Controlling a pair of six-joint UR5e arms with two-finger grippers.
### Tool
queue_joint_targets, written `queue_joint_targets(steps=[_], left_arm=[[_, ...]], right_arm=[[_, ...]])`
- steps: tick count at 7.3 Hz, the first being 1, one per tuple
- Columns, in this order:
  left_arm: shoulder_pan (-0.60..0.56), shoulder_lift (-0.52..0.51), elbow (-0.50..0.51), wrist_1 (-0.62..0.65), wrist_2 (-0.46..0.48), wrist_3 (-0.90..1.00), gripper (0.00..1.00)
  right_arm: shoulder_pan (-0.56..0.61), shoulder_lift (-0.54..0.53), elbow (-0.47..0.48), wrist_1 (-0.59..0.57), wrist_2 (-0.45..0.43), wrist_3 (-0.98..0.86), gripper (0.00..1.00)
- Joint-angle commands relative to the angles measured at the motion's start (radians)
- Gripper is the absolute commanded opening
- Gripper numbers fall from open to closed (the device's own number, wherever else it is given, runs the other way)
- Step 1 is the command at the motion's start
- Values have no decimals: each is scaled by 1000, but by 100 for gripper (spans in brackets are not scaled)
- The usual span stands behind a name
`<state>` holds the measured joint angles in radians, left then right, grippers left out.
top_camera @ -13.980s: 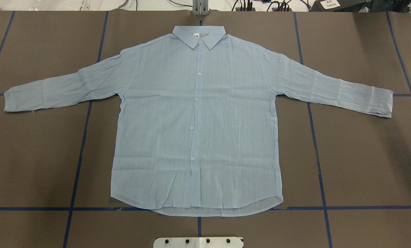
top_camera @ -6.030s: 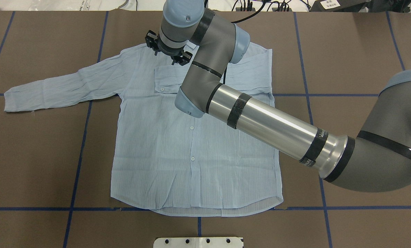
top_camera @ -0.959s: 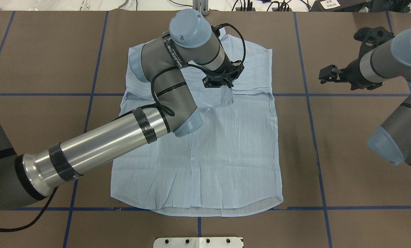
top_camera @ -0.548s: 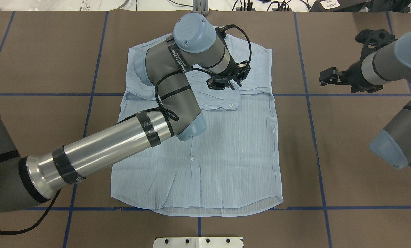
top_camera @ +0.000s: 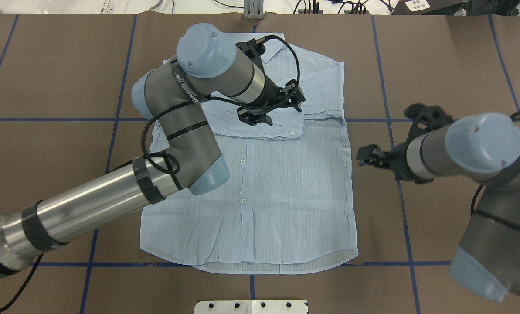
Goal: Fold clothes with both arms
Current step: 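Lay the sleeve across the shirt with left gripper while right gripper moves to hem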
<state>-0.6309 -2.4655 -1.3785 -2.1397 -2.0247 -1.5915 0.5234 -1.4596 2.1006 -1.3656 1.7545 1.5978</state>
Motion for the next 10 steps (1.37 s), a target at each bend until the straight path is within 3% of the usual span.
queue_joint_targets(steps=[1, 3, 6, 8, 10], left_arm=[[-25, 150, -157, 3, -3, 18, 80], [-39, 213, -238, 3, 1, 31, 80], [-56, 232, -261, 3, 6, 33, 80], [-59, 235, -277, 4, 9, 31, 80], [-61, 281, -322, 4, 27, 31, 80]], right_arm=[[-326, -48, 27, -3, -298, 259, 95], [-440, -76, 22, 3, -378, 416, 95], [-447, -83, 7, -6, -386, 436, 91], [-450, -99, 9, -4, -385, 459, 76], [-453, -90, 6, -4, -386, 468, 71]])
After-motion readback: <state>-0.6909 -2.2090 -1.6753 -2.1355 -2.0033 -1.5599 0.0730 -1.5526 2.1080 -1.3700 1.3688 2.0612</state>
